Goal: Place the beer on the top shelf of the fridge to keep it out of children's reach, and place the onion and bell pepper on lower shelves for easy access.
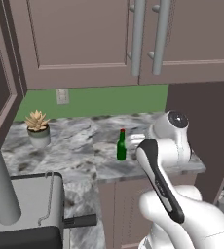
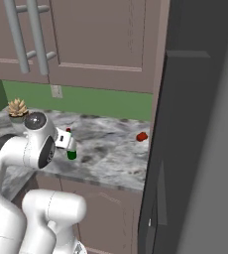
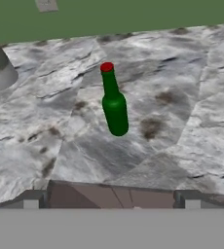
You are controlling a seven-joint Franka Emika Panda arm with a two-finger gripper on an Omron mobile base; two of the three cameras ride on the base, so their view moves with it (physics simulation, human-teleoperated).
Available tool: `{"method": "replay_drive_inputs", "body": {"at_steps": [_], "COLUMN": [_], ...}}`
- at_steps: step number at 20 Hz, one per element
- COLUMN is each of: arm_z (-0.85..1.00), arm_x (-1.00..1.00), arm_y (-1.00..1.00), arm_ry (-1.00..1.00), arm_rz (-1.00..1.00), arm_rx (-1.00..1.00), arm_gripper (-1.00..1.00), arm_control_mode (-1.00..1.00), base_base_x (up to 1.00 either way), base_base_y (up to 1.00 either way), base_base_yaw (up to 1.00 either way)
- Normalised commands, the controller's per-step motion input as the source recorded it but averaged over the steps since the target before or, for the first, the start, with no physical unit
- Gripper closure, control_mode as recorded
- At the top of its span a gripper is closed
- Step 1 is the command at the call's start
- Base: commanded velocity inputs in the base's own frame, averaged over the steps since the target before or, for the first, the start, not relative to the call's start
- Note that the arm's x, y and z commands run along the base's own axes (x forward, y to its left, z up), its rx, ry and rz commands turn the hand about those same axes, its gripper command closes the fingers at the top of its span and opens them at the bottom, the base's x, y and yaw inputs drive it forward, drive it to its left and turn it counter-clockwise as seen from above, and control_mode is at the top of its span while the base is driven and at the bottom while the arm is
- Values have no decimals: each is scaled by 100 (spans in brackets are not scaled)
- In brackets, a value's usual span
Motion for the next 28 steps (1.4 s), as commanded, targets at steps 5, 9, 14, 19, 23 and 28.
{"method": "replay_drive_inputs", "body": {"at_steps": [5, 9, 14, 19, 23, 28], "arm_z": [-18, -20, -25, -12, -4, -8], "arm_x": [28, 32, 34, 36, 35, 36], "arm_y": [0, 2, 16, 9, 0, 0], "arm_ry": [-1, -1, -2, -2, -3, -3], "arm_rz": [0, 0, 0, 0, 0, 0], "arm_rx": [0, 0, 0, 0, 0, 0], "arm_gripper": [-100, -100, -100, -100, -100, -100], "arm_control_mode": [-100, -100, -100, -100, -100, -100], "base_base_x": [0, 0, 0, 0, 0, 0], "base_base_y": [0, 0, 0, 0, 0, 0], "base_base_yaw": [0, 0, 0, 0, 0, 0]}}
